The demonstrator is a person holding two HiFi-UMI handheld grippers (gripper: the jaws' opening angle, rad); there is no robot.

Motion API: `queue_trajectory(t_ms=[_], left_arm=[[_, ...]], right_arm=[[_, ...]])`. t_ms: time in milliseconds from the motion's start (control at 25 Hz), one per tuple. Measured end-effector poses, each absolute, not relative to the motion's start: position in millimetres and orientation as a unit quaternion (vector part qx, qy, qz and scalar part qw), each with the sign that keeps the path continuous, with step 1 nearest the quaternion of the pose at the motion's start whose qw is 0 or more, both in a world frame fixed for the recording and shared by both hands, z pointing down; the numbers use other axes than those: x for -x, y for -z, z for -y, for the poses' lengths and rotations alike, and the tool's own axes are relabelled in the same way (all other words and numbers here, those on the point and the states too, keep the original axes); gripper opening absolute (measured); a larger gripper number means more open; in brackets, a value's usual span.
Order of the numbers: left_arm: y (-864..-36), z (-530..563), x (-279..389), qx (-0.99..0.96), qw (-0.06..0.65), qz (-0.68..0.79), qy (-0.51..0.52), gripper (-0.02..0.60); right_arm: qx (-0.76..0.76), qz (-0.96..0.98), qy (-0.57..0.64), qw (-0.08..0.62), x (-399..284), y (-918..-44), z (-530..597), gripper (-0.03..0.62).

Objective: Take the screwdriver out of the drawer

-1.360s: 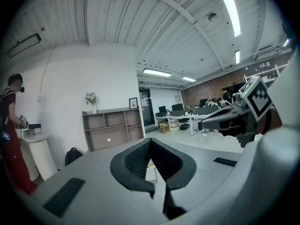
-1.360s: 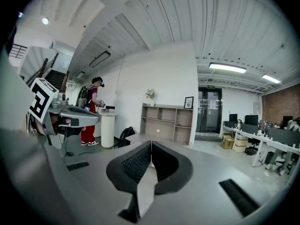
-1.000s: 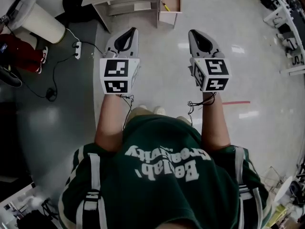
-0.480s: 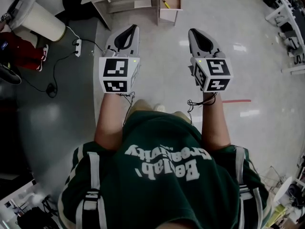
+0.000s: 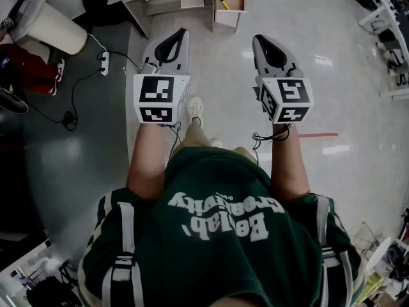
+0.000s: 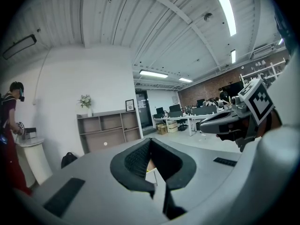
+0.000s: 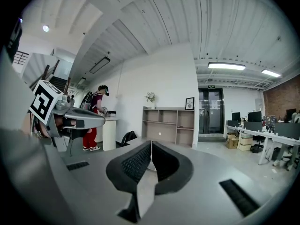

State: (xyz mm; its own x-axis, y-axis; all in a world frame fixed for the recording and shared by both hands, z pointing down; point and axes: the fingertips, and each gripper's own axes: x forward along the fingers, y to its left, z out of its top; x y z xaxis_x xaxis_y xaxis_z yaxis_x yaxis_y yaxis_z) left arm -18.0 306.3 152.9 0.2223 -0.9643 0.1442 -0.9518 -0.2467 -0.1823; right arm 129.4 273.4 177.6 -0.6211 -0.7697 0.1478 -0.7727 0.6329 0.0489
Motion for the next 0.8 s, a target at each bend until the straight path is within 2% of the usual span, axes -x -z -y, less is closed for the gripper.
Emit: queue_trajectory(t_ms=[800], left_arm=[[-158.9, -130.8, 71.7, 0.808, 0.031, -0.575, 0.122, 0.018]], right_arm=[[-0.456, 0.885, -0.016, 0.092, -67.0, -179.2, -117.2, 0.037]])
